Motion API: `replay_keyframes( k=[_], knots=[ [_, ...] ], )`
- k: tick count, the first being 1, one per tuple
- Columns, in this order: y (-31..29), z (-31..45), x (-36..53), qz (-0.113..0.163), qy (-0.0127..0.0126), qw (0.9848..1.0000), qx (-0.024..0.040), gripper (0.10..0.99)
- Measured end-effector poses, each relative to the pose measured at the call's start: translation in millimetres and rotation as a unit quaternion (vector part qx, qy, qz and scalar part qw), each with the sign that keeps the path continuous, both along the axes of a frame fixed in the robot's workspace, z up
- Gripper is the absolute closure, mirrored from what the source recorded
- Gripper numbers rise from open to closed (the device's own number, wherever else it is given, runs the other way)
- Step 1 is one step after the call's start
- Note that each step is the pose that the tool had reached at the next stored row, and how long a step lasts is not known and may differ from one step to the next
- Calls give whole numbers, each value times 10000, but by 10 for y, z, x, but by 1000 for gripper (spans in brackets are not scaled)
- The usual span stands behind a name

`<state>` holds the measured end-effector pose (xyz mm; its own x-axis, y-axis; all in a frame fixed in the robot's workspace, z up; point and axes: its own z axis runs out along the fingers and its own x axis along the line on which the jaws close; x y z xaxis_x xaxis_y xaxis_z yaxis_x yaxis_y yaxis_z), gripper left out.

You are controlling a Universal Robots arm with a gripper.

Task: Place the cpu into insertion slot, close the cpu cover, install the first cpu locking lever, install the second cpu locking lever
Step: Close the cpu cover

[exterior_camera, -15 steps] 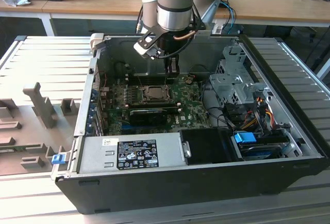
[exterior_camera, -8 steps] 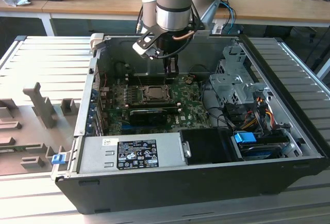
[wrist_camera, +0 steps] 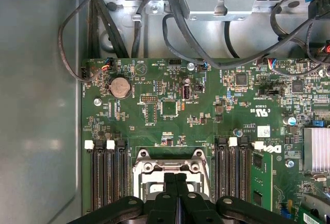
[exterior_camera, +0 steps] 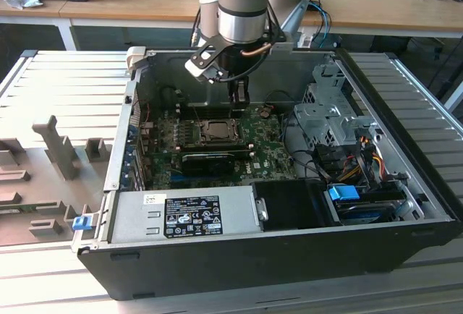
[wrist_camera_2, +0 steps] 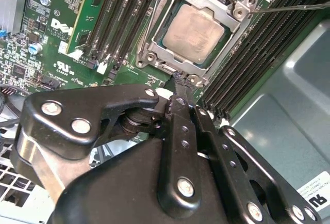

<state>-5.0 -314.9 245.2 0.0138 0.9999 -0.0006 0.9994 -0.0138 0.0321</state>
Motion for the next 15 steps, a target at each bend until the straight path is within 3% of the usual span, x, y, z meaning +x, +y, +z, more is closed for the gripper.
replay_keyframes(
  k=[15],
  knots=[
    [0,-1,-37,0,0,10000,0,980]
  ],
)
